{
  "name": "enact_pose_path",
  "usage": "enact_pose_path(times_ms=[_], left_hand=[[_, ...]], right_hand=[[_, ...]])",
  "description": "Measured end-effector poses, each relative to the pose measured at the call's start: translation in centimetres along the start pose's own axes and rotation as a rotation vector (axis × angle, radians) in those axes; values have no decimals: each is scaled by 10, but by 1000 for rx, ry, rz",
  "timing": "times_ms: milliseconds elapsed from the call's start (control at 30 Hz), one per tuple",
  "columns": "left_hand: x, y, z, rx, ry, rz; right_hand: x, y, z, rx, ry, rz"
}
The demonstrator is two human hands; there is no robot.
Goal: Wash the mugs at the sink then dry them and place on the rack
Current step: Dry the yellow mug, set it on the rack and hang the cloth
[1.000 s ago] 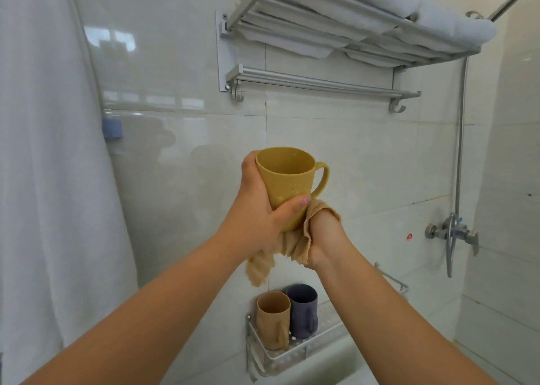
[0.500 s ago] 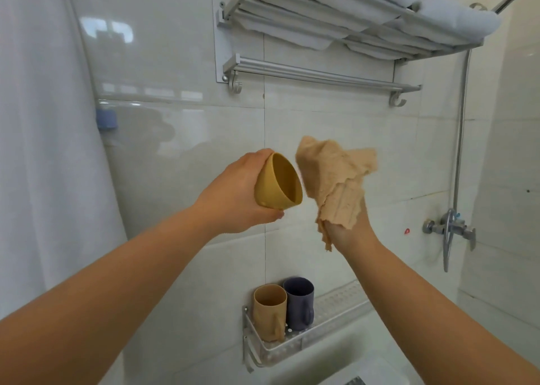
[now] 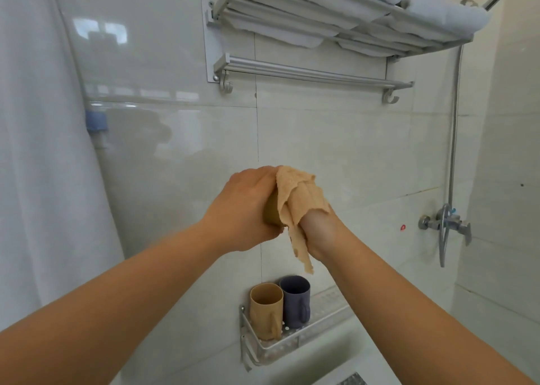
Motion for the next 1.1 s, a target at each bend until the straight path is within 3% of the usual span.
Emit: enact_pose_path(times_ms=[67,167,233,333,533,767,867,1000,1100], left_hand=[[2,-3,2,10,46,15],[-1,-4,0,-6,46,-7],[-4,-3,-7,-93,-64,-80],[-3,-3,-10,-101,-113,-214],[-2,-7,-8,-28,-69,-247],[-3,-22,-8,-147,-16,19],[9,-19,-11,-195,-151,-193],[18,-29,-52,-558,-490,-539],[24,-37,-54,-589,-634,-668]], right_hand=[[0,-2,-4,-54,-32,4],[6,-5,-11,-113,-301,-73],[13,-9,-7,-121,-482,-170],[20,-20,-15,-285,-715,-242],[28,-14,-2,-128,-597,-337],[18,-3,-7,-122,-279,-185],[6,2,-2,-112,-299,-184],[-1,2,-7,-159,-379,-304],[5,-1,-9,-121,-327,-430]])
Point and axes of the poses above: each hand's wrist, its own y-axis towards the middle knuckle, its own x-axis out of the palm, z = x × y, the point moved 10 cm from there along y, towards the middle knuckle, and after that the axes turned 4 degrees about z, right-handed, at the moved point
